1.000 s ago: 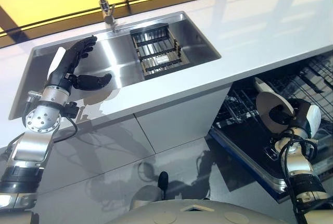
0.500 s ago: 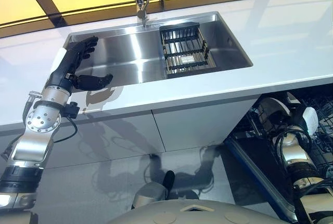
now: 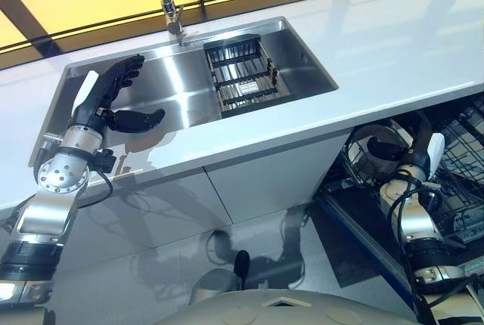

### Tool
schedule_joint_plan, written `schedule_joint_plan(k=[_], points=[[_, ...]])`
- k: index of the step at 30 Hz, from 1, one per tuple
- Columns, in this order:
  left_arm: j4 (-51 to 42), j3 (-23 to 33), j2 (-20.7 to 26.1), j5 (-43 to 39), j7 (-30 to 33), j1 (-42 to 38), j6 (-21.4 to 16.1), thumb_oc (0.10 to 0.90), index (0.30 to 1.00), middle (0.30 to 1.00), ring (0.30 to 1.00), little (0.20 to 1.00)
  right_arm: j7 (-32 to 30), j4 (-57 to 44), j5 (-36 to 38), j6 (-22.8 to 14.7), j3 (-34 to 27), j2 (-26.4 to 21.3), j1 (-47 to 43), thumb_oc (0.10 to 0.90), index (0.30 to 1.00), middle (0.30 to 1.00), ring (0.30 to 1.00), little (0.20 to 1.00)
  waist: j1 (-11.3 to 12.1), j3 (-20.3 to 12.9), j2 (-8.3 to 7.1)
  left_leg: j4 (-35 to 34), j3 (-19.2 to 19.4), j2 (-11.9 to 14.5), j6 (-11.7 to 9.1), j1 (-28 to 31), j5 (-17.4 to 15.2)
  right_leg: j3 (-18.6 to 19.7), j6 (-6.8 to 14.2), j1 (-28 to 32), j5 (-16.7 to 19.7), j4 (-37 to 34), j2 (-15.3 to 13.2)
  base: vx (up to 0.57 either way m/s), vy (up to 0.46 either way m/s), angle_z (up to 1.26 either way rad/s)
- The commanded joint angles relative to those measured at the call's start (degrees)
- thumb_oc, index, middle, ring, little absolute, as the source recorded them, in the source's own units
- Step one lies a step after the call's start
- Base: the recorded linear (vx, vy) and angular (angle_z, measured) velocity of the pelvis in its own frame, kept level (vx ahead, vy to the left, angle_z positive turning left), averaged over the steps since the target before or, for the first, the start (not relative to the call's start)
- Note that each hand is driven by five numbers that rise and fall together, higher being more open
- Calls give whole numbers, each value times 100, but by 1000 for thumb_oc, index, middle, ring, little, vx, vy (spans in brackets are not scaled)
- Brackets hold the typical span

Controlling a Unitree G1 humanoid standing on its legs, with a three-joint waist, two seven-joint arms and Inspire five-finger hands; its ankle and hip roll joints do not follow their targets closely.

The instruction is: Pick up plates and place into dishwasher.

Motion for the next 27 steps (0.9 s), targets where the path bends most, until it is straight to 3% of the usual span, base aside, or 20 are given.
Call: schedule_joint_plan(k=[1,9,15,23,27], points=[[-9,421,196,28,173,-357,-373,800,900,900,900,900,-435,-1009,-55,-813,-438,-325,-169,800,900,900,900,900,-187,-385,-115,187,489,-82,41,550,-1028,131,-92,-599,-117,634,197,-60,-30,-9],[-20,557,36,122,301,-156,-502,800,900,900,900,900,-465,-1145,309,-1338,-704,64,315,800,900,900,900,900,-424,-401,-179,252,728,-39,64,608,-1127,368,-71,-616,-63,556,259,-73,-24,-20],[-2,664,21,194,420,-27,-545,800,900,900,900,900,-734,-410,1014,-2217,-950,569,619,800,900,900,900,900,-497,-440,-174,86,842,26,28,676,-1069,461,-55,-569,46,352,339,-56,-28,-23],[41,704,102,175,498,-132,-438,800,900,900,900,900,113,836,2869,-2470,-853,1050,693,800,900,900,900,900,-450,-432,-134,83,844,67,-72,560,-988,407,-73,-611,89,294,346,-27,-15,-2],[94,606,181,149,516,-269,-350,800,900,900,900,900,79,1473,3557,-2858,-827,1192,571,800,900,900,900,900,-370,-444,-103,93,793,63,-91,533,-978,317,-111,-601,39,328,332,4,-15,4]])
